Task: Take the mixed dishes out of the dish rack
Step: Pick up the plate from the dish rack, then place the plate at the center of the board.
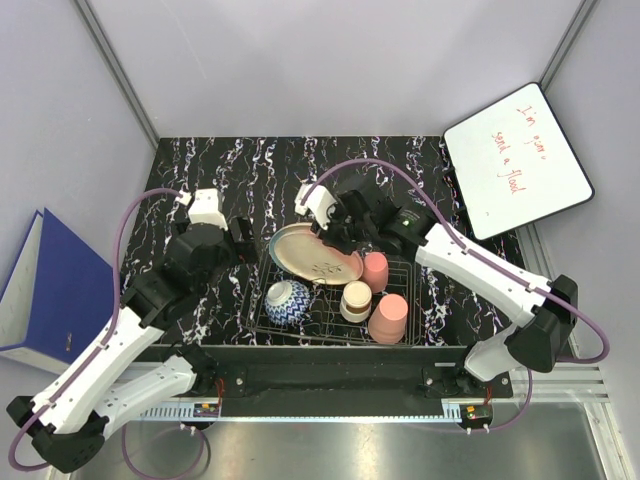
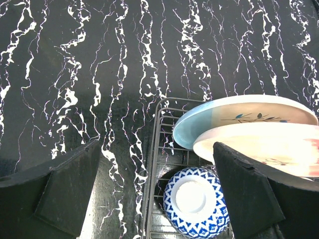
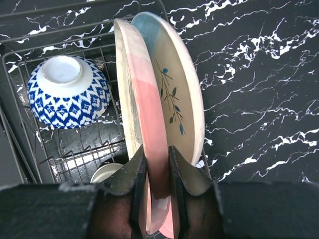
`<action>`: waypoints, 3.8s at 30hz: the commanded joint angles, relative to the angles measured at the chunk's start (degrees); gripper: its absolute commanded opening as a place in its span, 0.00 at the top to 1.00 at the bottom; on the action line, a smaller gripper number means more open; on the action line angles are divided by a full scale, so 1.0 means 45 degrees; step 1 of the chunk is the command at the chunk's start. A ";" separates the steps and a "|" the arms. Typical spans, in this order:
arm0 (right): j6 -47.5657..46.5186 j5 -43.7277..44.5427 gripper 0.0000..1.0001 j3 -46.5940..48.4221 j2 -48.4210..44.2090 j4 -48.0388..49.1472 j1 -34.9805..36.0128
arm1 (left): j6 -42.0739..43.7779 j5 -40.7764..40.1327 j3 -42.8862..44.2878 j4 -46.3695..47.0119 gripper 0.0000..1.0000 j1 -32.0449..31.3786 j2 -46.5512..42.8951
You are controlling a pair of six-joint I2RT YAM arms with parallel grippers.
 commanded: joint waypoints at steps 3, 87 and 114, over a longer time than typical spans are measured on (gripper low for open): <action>-0.0015 0.0026 1.00 0.2304 -0.1006 0.0716 -0.0299 | 0.0080 -0.0212 0.0247 0.0855 0.01 -0.0023 0.0103; 2.0474 -0.7671 0.19 -0.4744 -0.2959 1.5463 -0.7995 | -0.7962 1.3734 0.0306 1.4505 1.00 0.4780 0.4244; 1.5318 -0.3765 0.00 -0.7672 -0.9695 0.8256 -0.8424 | -0.9141 1.0412 -0.0027 1.5093 1.00 1.2457 0.8789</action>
